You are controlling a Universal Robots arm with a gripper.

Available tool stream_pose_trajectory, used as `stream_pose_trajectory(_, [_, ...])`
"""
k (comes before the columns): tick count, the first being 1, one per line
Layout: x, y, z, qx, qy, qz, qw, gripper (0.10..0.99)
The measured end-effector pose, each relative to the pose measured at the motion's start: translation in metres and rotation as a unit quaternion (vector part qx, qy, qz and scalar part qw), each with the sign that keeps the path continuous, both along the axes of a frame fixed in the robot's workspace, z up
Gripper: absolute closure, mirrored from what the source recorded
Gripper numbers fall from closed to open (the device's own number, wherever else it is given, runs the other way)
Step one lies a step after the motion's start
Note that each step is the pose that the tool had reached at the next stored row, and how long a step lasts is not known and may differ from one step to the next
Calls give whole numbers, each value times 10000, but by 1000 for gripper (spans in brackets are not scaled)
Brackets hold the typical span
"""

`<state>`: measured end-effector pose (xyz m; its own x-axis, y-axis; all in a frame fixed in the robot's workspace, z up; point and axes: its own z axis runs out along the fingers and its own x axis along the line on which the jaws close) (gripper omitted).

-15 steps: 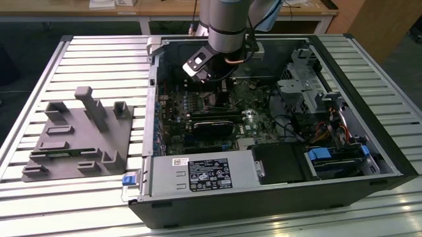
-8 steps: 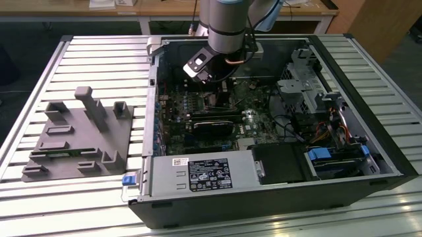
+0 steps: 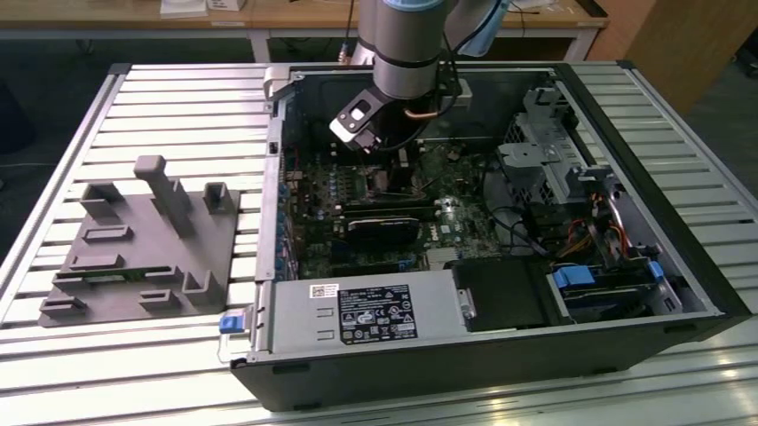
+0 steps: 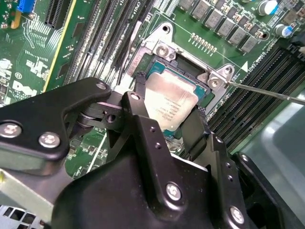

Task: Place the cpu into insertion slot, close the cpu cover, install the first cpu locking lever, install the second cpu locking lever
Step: 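Place the cpu into insertion slot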

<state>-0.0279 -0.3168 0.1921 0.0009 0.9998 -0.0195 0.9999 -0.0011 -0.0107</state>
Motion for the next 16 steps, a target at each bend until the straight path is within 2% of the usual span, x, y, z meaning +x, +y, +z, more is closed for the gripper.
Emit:
stream_pose_trajectory(10, [2, 3, -9, 9, -6, 0, 10000, 537])
stream_pose_trajectory(11, [2, 3, -8, 8, -5, 0, 10000, 475])
stream_pose_trajectory(16, [1, 2, 17, 5, -3, 0, 10000, 475])
